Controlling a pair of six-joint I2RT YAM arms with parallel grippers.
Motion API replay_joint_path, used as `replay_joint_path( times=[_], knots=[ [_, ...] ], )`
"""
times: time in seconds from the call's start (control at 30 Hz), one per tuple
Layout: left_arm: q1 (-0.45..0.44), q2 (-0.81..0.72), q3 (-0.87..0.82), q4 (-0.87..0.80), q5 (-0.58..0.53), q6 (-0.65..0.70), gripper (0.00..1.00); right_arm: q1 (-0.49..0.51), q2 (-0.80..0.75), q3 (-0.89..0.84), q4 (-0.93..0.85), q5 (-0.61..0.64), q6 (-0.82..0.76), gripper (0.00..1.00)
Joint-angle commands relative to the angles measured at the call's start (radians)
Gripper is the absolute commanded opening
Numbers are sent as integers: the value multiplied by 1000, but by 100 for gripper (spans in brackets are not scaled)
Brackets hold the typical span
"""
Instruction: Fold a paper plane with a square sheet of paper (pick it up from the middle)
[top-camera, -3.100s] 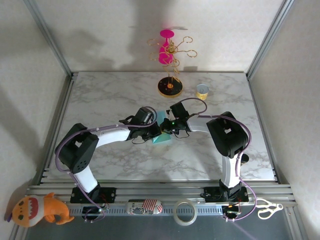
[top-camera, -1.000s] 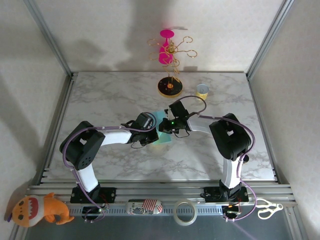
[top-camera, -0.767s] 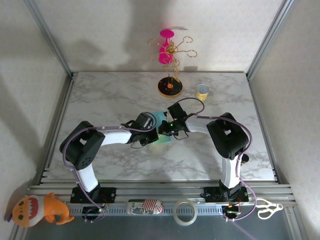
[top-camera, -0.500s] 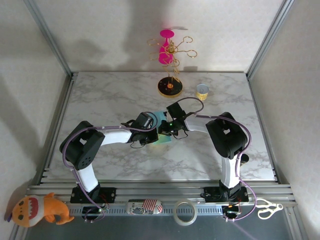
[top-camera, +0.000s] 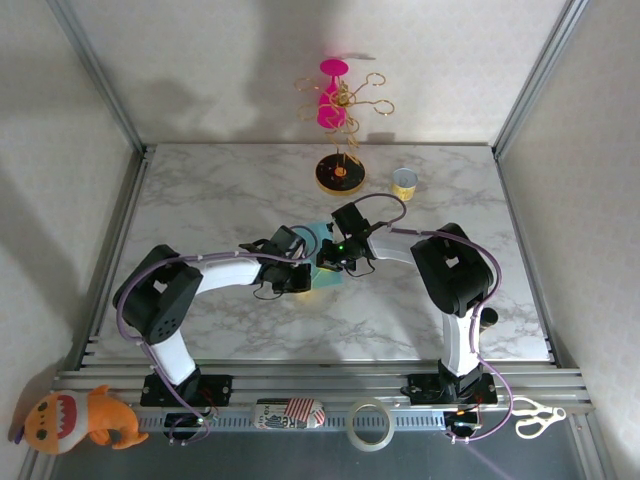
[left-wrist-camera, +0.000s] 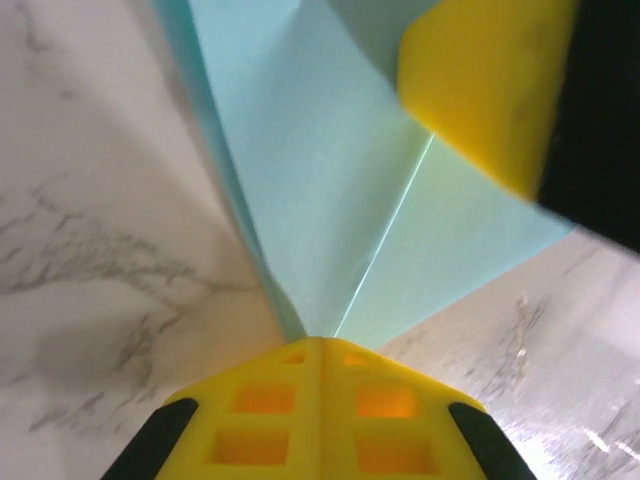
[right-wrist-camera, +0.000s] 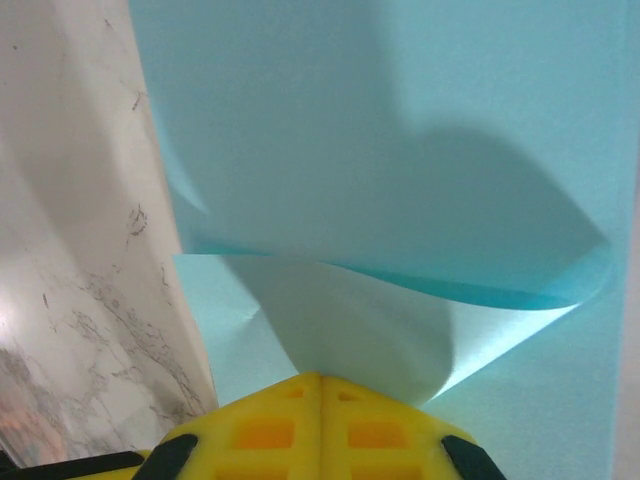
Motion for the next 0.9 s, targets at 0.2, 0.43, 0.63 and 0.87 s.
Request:
replay_joint_path(
  times=[0.2,0.43,0.63,0.87],
  knots=[
    [-5,-132,29,-106,-75,-5,4,-1,55,-22,-63,104,31,0],
    [-7,-133,-65,245,-56,-259,3,-1,42,-24,-37,95,57,0],
    [-7,-51,-51,241,-64,-287,0,-1,38,-23,-25,84,66,0],
    [-8,-4,-85,215,-84,-300,0,-3,9,-15,10,55,63,0]
  ],
)
